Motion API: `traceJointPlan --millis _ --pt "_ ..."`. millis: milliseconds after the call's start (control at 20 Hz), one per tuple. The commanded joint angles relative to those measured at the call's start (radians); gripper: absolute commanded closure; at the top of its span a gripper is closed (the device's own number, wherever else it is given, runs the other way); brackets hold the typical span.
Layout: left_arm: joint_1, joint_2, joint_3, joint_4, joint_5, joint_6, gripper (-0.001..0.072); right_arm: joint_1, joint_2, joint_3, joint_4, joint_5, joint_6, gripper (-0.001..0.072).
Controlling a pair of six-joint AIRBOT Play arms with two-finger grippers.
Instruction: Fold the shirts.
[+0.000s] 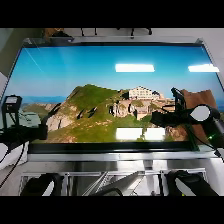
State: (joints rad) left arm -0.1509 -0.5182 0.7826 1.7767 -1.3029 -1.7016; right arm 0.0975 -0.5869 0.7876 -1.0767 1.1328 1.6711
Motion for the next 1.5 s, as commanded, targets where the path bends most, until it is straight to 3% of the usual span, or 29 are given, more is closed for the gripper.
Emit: traceJointPlan --millis 0,350,600,650,750,800,950,1150,1450 --pt "0.062 -0.076 -0.042 0.324 0.042 -0.079 0.0015 0.001 0.001 0.0 0.0 0.0 0.0 0.0695" --pt "0.389 -0.531 -0.055 0.313 0.351 -0.068 0.0015 0.001 0.001 0.0 0.0 0.0 0.0 0.0695" --pt "0.405 -0.849 0.076 0.315 0.356 -0.005 0.0017 0.001 0.001 0.0 0.0 0.0 0.0 0.0695" --pt "0.405 -0.888 0.111 0.316 0.336 -0.003 0.0068 0.001 0.001 0.0 0.0 0.0 0.0 0.0695" --pt "0.405 -0.945 0.188 0.315 0.298 -0.001 0.0494 0.001 0.001 0.0 0.001 0.0 0.0 0.0695" --pt "0.405 -0.96 0.222 0.314 0.278 -0.001 0.0667 0.001 0.001 0.0 0.0 0.0 0.0 0.0695" --pt "0.405 -0.958 0.312 0.261 0.207 0.025 0.0687 0.001 0.001 0.0 0.0 0.0 0.0 0.0695" --pt "0.372 -0.821 0.491 -0.002 0.141 0.109 0.0688 0.001 0.001 0.0 0.0 0.0 0.0 0.0695" --pt "0.097 -0.565 0.8 -0.368 0.135 0.183 0.0688 0.001 0.001 0.0 0.0 0.0 0.0 0.0695"
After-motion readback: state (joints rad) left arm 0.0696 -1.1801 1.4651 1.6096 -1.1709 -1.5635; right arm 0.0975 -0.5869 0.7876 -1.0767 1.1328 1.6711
